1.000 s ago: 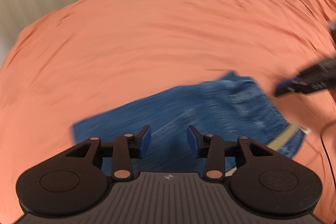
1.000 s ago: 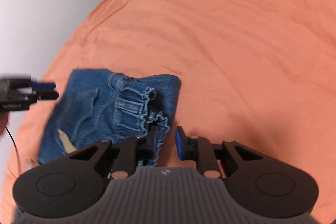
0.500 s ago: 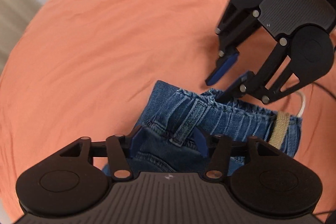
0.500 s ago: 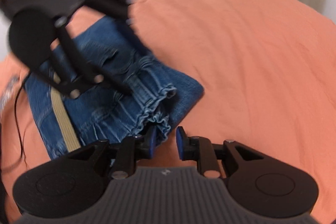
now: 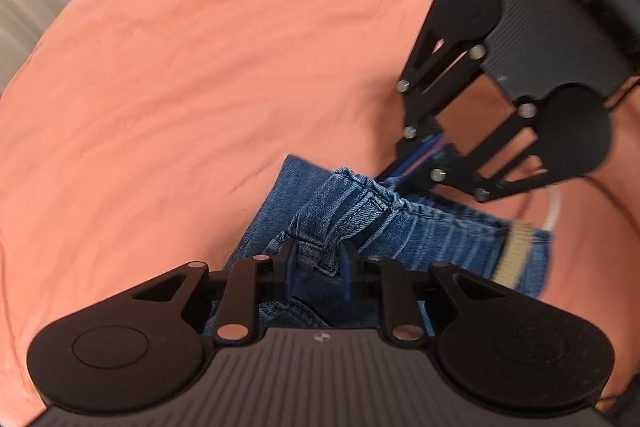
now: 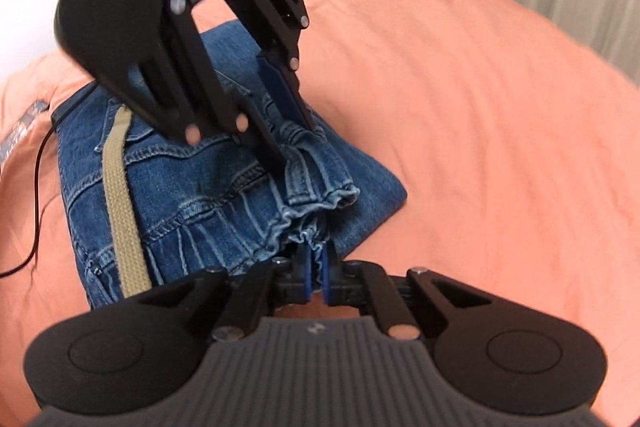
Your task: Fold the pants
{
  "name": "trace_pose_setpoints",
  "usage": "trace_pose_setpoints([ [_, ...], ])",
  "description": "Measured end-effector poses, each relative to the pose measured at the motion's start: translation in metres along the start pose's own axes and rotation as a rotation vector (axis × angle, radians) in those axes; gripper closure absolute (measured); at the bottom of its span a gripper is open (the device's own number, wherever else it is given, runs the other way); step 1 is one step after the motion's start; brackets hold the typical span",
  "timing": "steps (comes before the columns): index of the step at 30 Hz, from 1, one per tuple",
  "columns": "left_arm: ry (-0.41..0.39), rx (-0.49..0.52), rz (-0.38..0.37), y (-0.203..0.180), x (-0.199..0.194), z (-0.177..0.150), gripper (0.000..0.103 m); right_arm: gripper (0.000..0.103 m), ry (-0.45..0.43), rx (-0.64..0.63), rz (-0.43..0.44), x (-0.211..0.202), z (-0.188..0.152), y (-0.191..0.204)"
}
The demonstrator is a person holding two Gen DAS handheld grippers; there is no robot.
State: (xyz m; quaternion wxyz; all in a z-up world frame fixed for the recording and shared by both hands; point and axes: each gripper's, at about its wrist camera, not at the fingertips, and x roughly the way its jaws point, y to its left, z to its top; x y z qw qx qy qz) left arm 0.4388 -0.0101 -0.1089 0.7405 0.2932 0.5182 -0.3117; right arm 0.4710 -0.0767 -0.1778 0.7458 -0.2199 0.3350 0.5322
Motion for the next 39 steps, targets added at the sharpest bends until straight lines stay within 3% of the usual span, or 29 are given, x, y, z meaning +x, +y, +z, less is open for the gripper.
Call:
trace_pose_setpoints([
  [6,-0.088,0.013,-0.057,0.005,-0.061,-0.02,0.081,0.103,-0.071,-0.003,-0.046,-0.008,0.015,-0.01],
  [9,-0.082,0.01,-0.065,0.001,-0.065,-0.02,0.081,0.103,-0.09,0.063,-0.072,0.007,0.023,-0.022],
  [14,0.004,0.022,-0.028,-0.003,-0.02,-0.012,0.081,0.103,-0.034,0.14,-0.073,0.029,0.023,-0.025],
  [16,0.024,0.0,-0.048,0.0,-0.004,-0.008,0.081,0.102,-0.025,0.183,-0.069,0.025,0.018,-0.027],
  [19,0.062,0.01,-0.024,0.0,0.02,-0.006,0.08,0.096,0.008,0.214,-0.138,0.017,0.011,-0.025],
  [24,0.065,0.001,0.029,-0.005,0.03,-0.007,0.076,0.086,-0.008,0.455,-0.046,-0.02,-0.01,-0.029],
  [27,0.008,-0.076,0.055,-0.002,0.019,-0.016,0.061,0.067,-0.027,0.586,0.022,-0.034,-0.02,-0.018],
  [32,-0.117,-0.211,0.086,-0.005,-0.022,-0.045,0.033,0.056,-0.051,0.873,0.077,-0.036,-0.041,-0.001],
  [35,-0.158,-0.303,0.1,-0.006,-0.053,-0.08,0.032,0.042,-0.065,1.022,0.107,-0.041,-0.072,0.01],
  [39,-0.157,-0.383,0.151,-0.007,-0.088,-0.139,0.032,0.041,-0.089,1.191,0.156,-0.034,-0.093,0.015],
])
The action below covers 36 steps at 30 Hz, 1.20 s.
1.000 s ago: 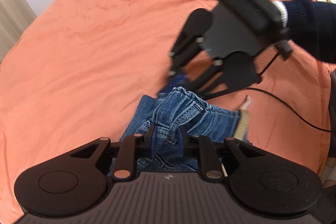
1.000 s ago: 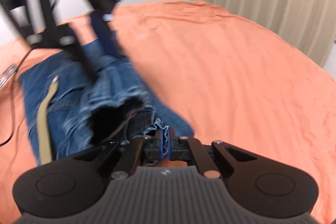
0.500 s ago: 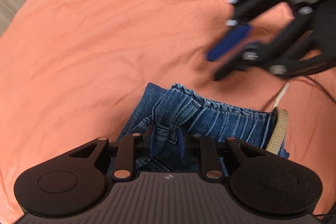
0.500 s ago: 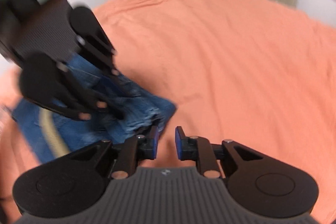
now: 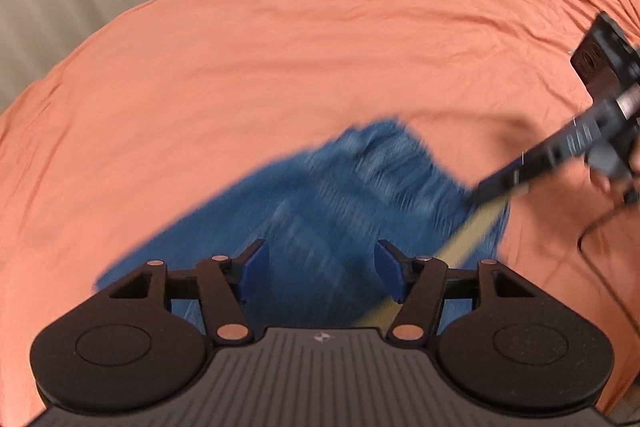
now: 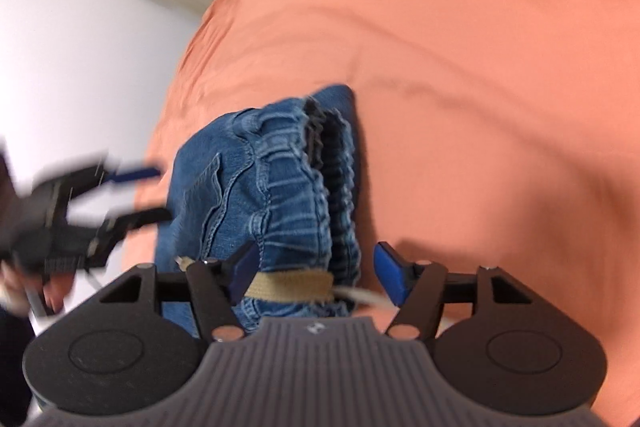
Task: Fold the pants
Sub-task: 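Release the jeans from both grippers and lift them away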
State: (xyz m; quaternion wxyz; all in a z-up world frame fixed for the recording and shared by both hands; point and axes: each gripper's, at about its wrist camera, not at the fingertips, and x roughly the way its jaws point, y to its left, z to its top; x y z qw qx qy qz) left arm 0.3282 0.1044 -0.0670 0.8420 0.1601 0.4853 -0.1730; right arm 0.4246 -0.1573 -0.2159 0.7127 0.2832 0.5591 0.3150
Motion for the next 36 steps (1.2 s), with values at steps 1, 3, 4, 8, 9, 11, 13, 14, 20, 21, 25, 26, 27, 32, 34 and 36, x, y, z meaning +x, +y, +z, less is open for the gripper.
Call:
trace_pose_setpoints([
  [1,0.004,-0.021,0.02,0.0,-0.006,-0.009,0.032,0.042,-0.001,0.032,0.002,-0.002,-0.006,-0.005],
  [3,0.031,-0.075,0.051,0.016,-0.021,-0.037,0.032,0.056,-0.004,0.076,0.023,0.0,-0.012,-0.01],
  [4,0.04,-0.115,0.062,0.023,-0.023,-0.051,0.032,0.062,-0.01,0.092,0.028,0.001,-0.014,-0.009],
  [8,0.043,-0.282,-0.001,0.046,-0.046,-0.117,0.026,0.078,-0.043,0.072,-0.041,-0.003,-0.018,0.003],
  [9,0.043,-0.296,0.003,0.047,-0.049,-0.13,0.025,0.079,-0.047,0.072,-0.052,-0.003,-0.018,0.005],
  [11,0.049,-0.288,0.03,0.041,-0.048,-0.151,0.025,0.079,-0.058,0.048,-0.084,-0.002,-0.018,0.012],
  [13,0.057,-0.267,0.052,0.034,-0.046,-0.166,0.025,0.08,-0.072,0.021,-0.121,-0.001,-0.019,0.019],
  [14,0.06,-0.258,0.059,0.03,-0.044,-0.174,0.025,0.081,-0.077,0.014,-0.136,-0.001,-0.019,0.023],
  [20,0.099,-0.146,0.182,0.005,-0.024,-0.197,0.068,0.084,-0.107,0.018,-0.184,-0.003,-0.022,0.03],
  [21,0.119,-0.13,0.204,0.003,-0.021,-0.199,0.074,0.086,-0.11,0.016,-0.188,-0.004,-0.023,0.033],
  [25,0.057,-0.179,0.201,0.01,-0.038,-0.208,0.081,0.093,-0.146,-0.004,-0.121,-0.021,-0.025,0.058],
  [26,0.041,-0.203,0.203,0.014,-0.043,-0.209,0.082,0.093,-0.159,-0.019,-0.114,-0.026,-0.027,0.065],
  [27,0.033,-0.23,0.204,0.017,-0.047,-0.211,0.083,0.093,-0.167,-0.037,-0.126,-0.029,-0.029,0.069],
  [32,0.074,-0.348,0.17,0.034,-0.032,-0.219,0.084,0.094,-0.143,0.004,-0.221,-0.008,-0.038,0.048],
  [34,0.096,-0.35,0.169,0.035,-0.02,-0.217,0.083,0.095,-0.15,0.033,-0.258,0.003,-0.042,0.033],
  [36,0.107,-0.383,0.155,0.037,-0.015,-0.217,0.083,0.096,-0.16,0.056,-0.277,0.008,-0.044,0.023],
])
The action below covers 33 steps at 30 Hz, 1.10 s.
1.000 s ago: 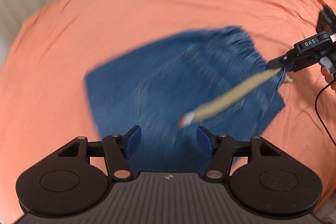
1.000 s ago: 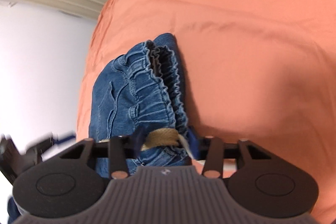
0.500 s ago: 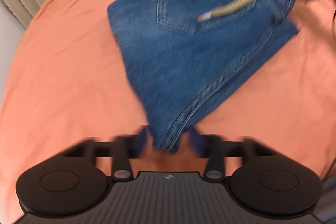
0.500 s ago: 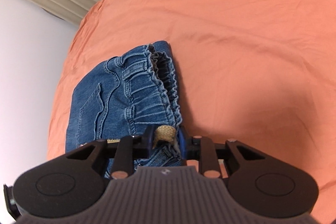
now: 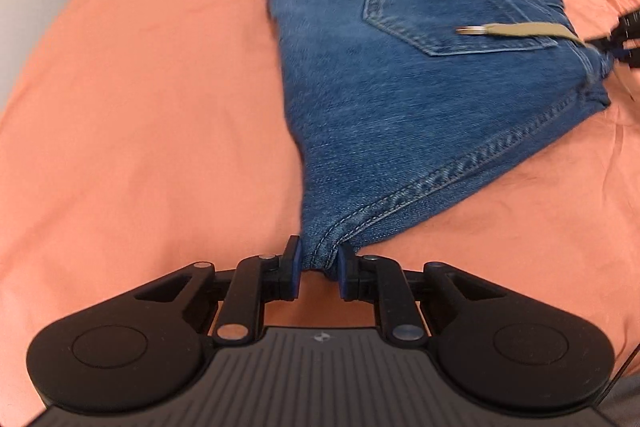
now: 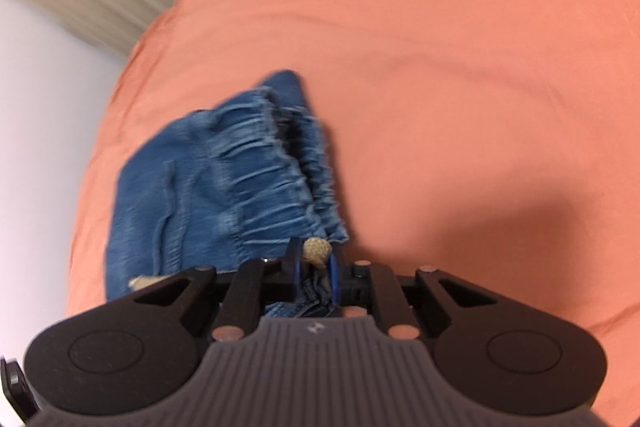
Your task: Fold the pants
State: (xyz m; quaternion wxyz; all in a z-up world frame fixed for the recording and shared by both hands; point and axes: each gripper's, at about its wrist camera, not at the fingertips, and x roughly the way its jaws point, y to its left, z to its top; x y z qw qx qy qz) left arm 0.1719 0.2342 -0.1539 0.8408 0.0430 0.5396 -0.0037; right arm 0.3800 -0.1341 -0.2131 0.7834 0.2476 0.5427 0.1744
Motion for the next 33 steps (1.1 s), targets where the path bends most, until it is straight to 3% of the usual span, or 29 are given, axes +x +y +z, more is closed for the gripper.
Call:
trace_pose_setpoints([
  [4,0.018,-0.022,-0.011,0.002,-0.006,0.005,0.076,0.094,-0.022,-0.103,-0.048,-0.005,-0.003,0.015],
  [6,0.003,-0.007,0.007,0.0,-0.016,0.005,0.071,0.079,-0.049,-0.181,-0.089,-0.014,-0.005,0.029],
  [7,-0.012,-0.005,0.019,-0.002,-0.024,0.004,0.069,0.079,-0.068,-0.219,-0.098,-0.021,-0.006,0.035],
  [10,-0.102,-0.062,0.037,-0.006,-0.059,0.003,0.056,0.066,-0.121,-0.329,-0.102,-0.05,-0.014,0.053],
  [13,-0.231,-0.132,0.054,-0.016,-0.103,0.009,0.055,0.059,-0.199,-0.446,-0.114,-0.085,-0.024,0.082],
  [18,-0.435,-0.178,0.163,-0.052,-0.17,0.026,0.05,0.028,-0.388,-0.579,-0.095,-0.162,-0.057,0.121],
  [21,-0.539,-0.208,0.211,-0.078,-0.205,0.028,0.045,0.028,-0.461,-0.63,-0.09,-0.203,-0.08,0.142],
  [24,-0.617,-0.28,0.215,-0.099,-0.235,0.023,0.028,0.023,-0.522,-0.668,-0.074,-0.243,-0.106,0.156],
  [25,-0.624,-0.287,0.204,-0.106,-0.244,0.021,0.025,0.023,-0.542,-0.679,-0.08,-0.253,-0.115,0.161],
  [28,-0.629,-0.283,0.234,-0.129,-0.255,0.012,0.003,0.022,-0.601,-0.686,-0.109,-0.281,-0.145,0.164],
  [33,-0.601,-0.335,0.26,-0.153,-0.247,-0.016,0.002,0.022,-0.673,-0.678,-0.162,-0.3,-0.201,0.154],
])
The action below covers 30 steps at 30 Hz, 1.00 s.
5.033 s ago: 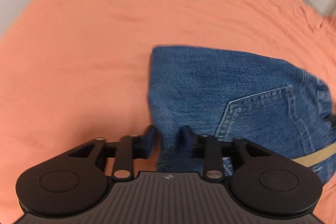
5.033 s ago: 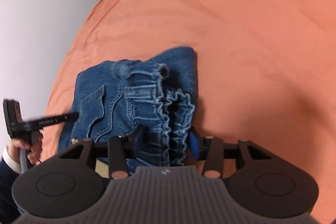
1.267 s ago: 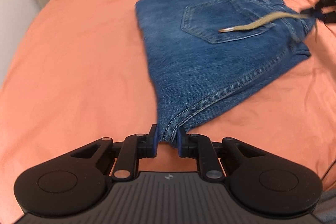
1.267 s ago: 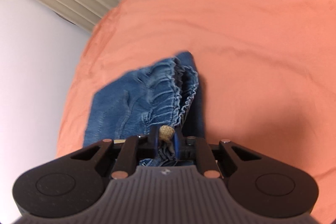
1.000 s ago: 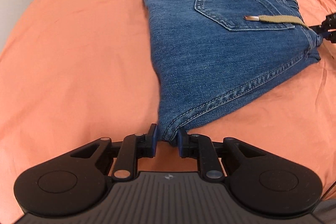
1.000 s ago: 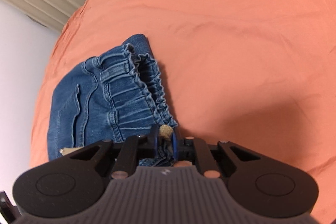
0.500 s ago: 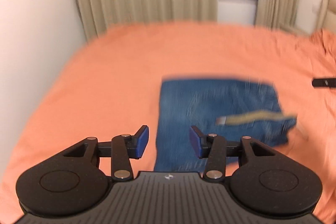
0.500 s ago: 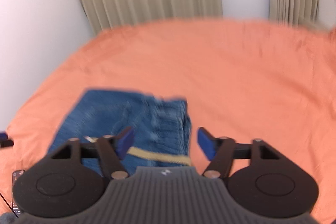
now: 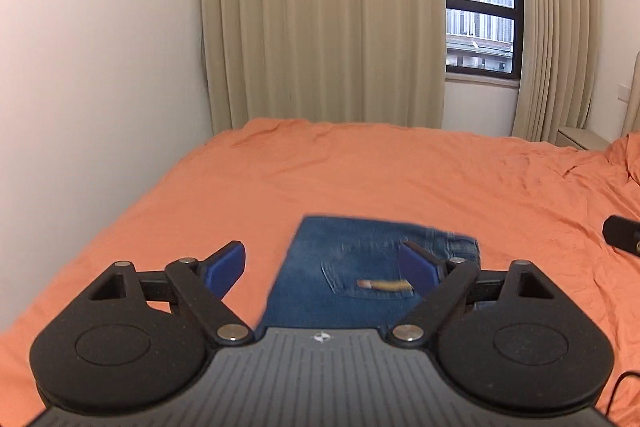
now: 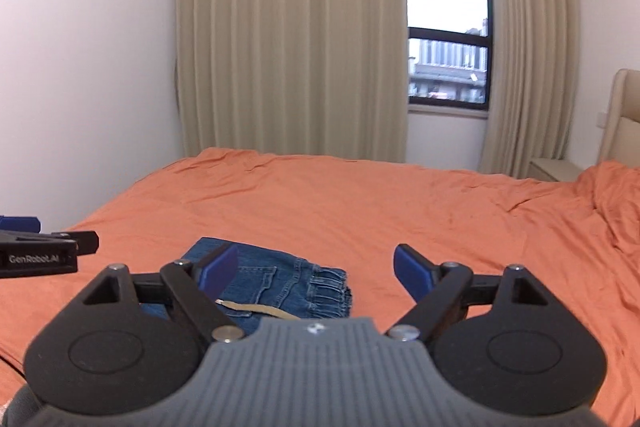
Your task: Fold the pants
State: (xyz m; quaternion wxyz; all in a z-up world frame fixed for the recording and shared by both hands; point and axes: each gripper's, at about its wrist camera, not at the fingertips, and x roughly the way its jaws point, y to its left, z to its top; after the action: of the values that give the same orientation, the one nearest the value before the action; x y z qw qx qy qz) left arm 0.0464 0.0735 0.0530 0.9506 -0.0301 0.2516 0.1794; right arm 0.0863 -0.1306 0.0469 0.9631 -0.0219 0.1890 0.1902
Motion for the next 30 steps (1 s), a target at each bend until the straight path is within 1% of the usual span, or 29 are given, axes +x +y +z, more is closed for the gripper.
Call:
trace_pose_setpoints([
  [5,0.104,0.019,-0.033,0.001,0.012,-0.034,0.002,0.022,0.04,0.024,0.014,-0.012,-0.045,0.017],
  [7,0.154,0.019,-0.031,0.0,0.016,-0.047,0.002,0.022,0.07,0.019,0.019,-0.007,-0.061,0.025],
  [9,0.184,0.023,-0.039,-0.001,0.017,-0.057,0.002,0.022,0.096,0.001,0.009,-0.001,-0.074,0.033],
  [15,0.215,0.055,-0.029,-0.011,0.013,-0.083,0.002,0.022,0.131,0.022,0.008,0.005,-0.107,0.038],
  [19,0.236,0.069,-0.026,-0.013,0.01,-0.094,0.002,0.022,0.147,0.03,0.015,0.009,-0.12,0.037],
  [24,0.245,0.073,-0.027,-0.016,0.004,-0.1,0.002,0.022,0.159,0.039,0.029,0.009,-0.123,0.038],
  [30,0.229,0.078,-0.021,-0.018,-0.001,-0.096,0.002,0.022,0.138,0.033,0.032,0.003,-0.118,0.038],
])
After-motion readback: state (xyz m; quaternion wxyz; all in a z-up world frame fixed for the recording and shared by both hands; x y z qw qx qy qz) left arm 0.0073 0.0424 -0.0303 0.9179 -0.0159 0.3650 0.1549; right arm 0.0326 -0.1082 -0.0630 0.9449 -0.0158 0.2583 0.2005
